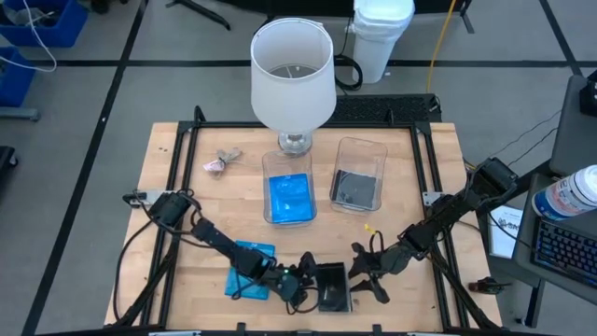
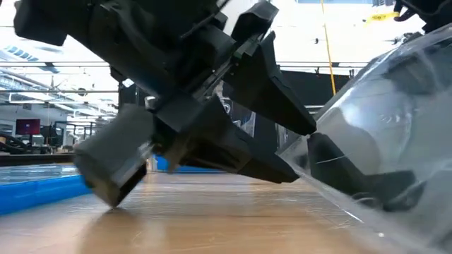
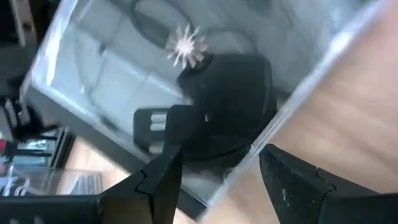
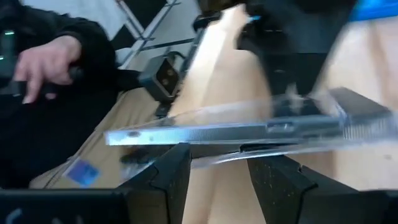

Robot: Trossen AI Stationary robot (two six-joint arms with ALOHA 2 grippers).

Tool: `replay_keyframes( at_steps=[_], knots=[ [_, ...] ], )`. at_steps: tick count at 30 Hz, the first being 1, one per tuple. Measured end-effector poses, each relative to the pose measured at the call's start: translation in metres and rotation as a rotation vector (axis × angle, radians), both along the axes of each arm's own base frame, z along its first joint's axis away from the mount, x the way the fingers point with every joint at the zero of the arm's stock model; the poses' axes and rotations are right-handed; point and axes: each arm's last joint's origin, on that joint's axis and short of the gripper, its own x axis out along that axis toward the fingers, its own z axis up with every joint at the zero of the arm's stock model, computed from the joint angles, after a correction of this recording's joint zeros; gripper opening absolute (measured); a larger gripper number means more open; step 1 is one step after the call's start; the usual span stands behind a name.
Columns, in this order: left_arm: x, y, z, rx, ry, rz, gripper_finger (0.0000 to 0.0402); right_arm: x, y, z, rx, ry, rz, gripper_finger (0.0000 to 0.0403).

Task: Pick & place jewel cases by type
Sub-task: Put the black cd case into the right transparent bin

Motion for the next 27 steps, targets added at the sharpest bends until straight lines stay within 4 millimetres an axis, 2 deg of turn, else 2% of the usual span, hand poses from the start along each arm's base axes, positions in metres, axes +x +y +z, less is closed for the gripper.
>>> replay_keyframes(
  at_steps=[12, 20, 27],
  knots=[
    [0.010, 0.020, -0.001, -0.090, 0.005, 0.086, 0.0213, 0.005, -0.006, 0.001, -0.035, -0.036, -0.024, 0.0169],
    [0.012, 0.021, 0.001, -0.124, -0.018, 0.105, 0.0214, 0.007, -0.011, 0.001, -0.142, -0.096, -0.182, 0.0172],
    [0.012, 0.020, 0.002, -0.129, -0.045, 0.114, 0.0214, 0.007, -0.011, 0.001, -0.142, -0.099, -0.187, 0.0172]
  ],
)
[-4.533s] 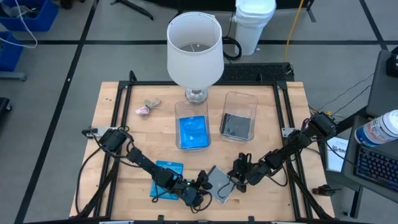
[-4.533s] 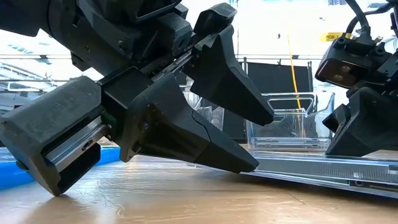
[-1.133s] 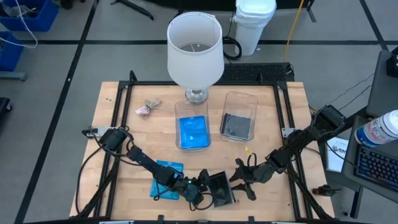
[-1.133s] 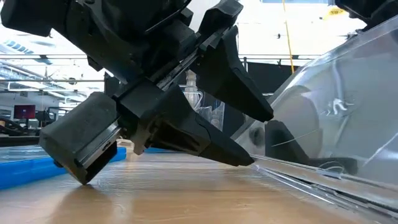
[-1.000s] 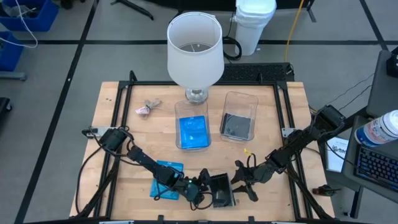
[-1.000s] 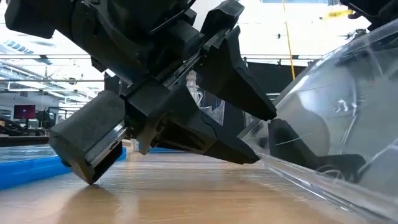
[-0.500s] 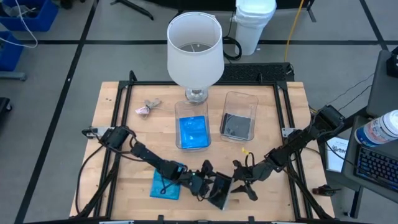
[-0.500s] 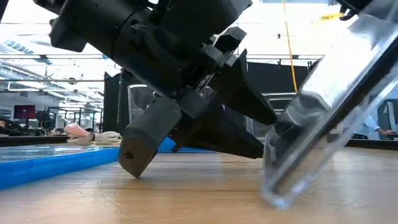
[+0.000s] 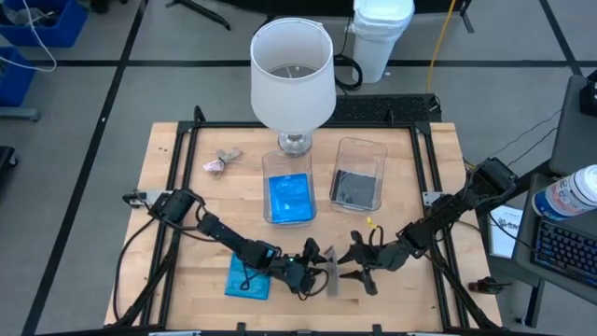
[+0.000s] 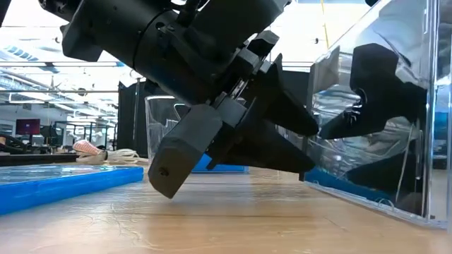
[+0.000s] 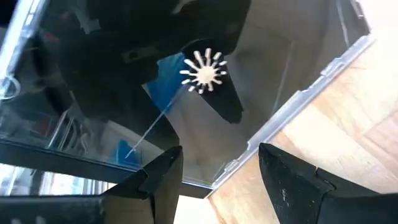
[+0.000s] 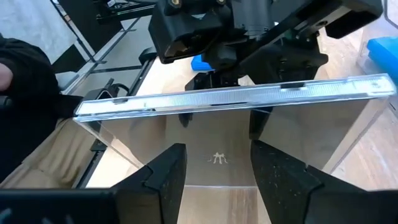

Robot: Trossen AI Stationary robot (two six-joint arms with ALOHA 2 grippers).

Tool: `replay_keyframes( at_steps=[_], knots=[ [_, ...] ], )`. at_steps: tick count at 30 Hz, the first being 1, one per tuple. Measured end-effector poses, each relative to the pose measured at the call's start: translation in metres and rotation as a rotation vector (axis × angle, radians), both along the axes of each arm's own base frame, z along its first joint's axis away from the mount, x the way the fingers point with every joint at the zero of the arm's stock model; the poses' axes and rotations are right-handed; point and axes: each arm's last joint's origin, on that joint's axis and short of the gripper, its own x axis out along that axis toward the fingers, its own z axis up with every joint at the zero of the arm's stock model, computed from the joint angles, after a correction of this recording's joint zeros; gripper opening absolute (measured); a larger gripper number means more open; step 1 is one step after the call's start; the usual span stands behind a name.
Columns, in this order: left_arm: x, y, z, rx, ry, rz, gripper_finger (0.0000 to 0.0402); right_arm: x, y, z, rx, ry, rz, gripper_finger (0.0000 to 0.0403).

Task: Pick & place jewel cases by type
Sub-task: Put the black cd case into the right transparent bin

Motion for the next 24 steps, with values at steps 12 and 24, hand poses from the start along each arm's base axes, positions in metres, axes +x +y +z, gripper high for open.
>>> replay_keyframes(
  at_steps=[12, 24],
  knots=[
    [0.002, -0.002, 0.008, 0.047, -0.108, 0.113, 0.0214, 0.002, -0.001, 0.004, -0.014, -0.048, -0.019, 0.0164],
    [-0.004, -0.018, 0.020, 0.218, -0.216, 0.159, 0.0214, 0.004, -0.004, 0.004, -0.023, -0.052, -0.026, 0.0160]
  ],
)
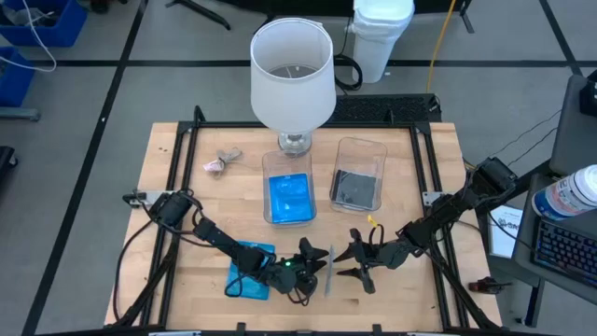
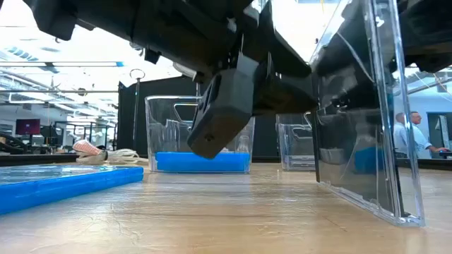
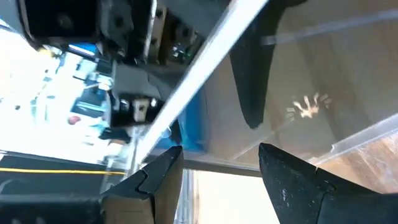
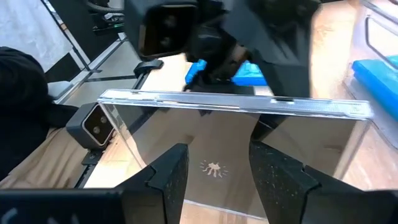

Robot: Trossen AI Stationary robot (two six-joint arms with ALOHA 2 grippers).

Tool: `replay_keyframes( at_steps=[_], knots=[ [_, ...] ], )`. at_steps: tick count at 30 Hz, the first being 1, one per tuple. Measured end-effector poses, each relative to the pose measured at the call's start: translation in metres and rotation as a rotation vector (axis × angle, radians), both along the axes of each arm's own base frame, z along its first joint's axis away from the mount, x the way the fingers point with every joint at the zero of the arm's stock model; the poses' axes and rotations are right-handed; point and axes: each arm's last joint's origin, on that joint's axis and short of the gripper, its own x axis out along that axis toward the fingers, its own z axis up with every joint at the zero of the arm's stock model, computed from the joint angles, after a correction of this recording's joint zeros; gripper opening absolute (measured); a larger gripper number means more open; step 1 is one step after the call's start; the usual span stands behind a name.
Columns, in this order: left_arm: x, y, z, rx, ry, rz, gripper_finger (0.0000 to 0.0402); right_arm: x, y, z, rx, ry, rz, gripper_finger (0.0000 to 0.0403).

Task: Pick & place jewel cases by type
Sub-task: Put the black cd case into the right transparent bin

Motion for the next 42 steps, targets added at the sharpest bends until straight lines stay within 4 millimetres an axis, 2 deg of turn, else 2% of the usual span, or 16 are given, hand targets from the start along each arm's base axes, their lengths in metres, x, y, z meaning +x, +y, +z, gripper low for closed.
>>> replay_keyframes(
  at_steps=[11, 20, 29, 42],
  knots=[
    [-0.002, -0.006, 0.007, 0.185, -0.013, -0.006, 0.0214, 0.007, -0.011, 0.000, -0.004, 0.000, -0.029, 0.0160],
    [-0.002, -0.007, 0.008, 0.292, 0.015, -0.023, 0.0214, 0.011, -0.014, 0.004, 0.005, -0.044, 0.062, 0.0160],
    [-0.002, -0.007, 0.011, 0.276, -0.007, 0.001, 0.0214, 0.016, -0.021, 0.006, 0.019, -0.062, 0.072, 0.0160],
    [-0.004, -0.007, 0.007, 0.198, -0.018, 0.067, 0.0214, 0.018, -0.020, 0.011, 0.041, -0.089, 0.065, 0.0160]
  ],
)
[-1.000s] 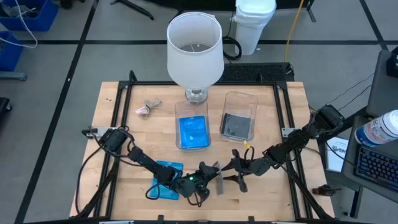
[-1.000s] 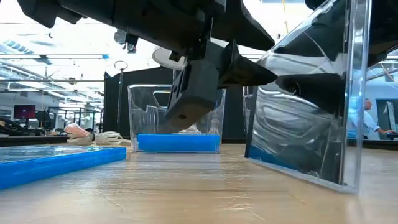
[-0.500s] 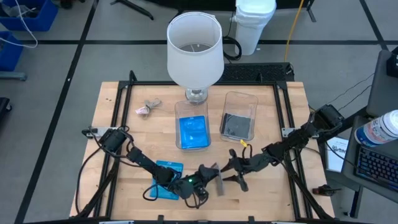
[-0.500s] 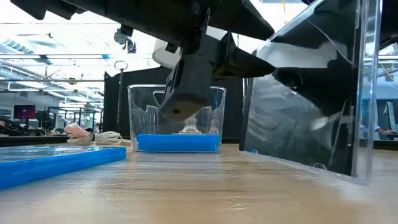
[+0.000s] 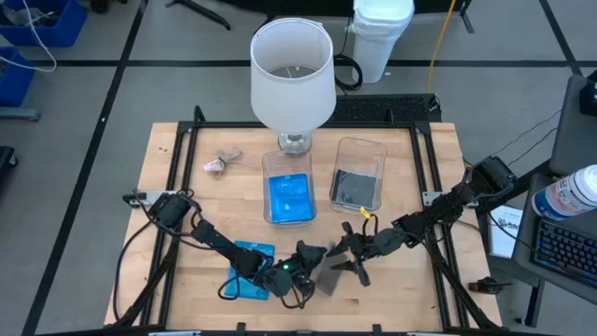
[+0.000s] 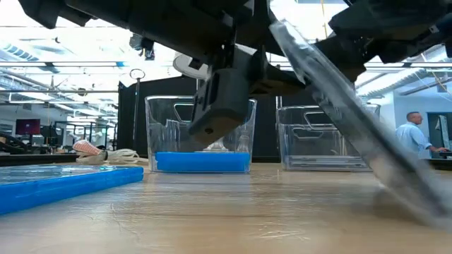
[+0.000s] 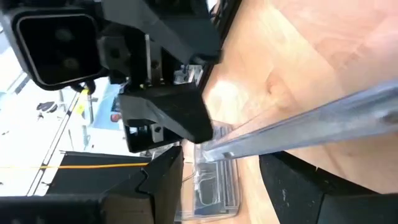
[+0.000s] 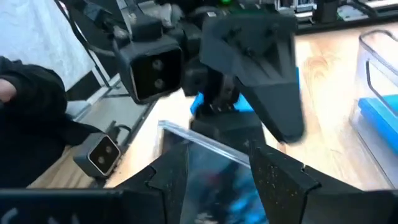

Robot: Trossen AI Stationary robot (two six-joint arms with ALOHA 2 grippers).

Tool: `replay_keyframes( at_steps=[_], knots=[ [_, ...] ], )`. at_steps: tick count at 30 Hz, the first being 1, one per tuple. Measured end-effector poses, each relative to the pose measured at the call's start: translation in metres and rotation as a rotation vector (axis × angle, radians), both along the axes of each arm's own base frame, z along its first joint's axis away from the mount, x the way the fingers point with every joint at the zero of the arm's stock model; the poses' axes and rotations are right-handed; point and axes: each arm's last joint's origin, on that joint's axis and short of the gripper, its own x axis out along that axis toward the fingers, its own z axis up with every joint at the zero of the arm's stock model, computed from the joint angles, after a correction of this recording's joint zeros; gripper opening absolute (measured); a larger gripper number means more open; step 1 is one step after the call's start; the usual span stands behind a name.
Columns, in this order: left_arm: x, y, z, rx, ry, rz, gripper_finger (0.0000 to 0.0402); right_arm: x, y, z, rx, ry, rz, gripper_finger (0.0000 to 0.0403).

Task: Pick & place jewel cases by type
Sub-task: Put the black cd case into the right transparent bin

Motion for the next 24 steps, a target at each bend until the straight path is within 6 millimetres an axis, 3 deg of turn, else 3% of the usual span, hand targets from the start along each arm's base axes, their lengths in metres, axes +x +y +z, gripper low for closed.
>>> replay_keyframes(
  at_steps=[10, 15, 20, 24],
  knots=[
    [0.000, -0.002, -0.003, -0.018, 0.031, -0.064, 0.0214, -0.002, -0.001, -0.005, 0.024, 0.059, -0.041, 0.0160],
    [0.000, -0.002, -0.003, -0.023, 0.035, -0.088, 0.0214, -0.011, 0.009, -0.001, 0.098, 0.133, -0.011, 0.0155],
    [0.001, -0.001, -0.003, -0.031, 0.039, -0.108, 0.0214, -0.032, 0.023, 0.016, 0.016, 0.304, -0.186, 0.0111],
    [0.003, 0.001, -0.003, -0.042, 0.045, -0.137, 0.0214, -0.047, 0.035, 0.019, 0.059, 0.368, -0.293, 0.0066]
  ],
)
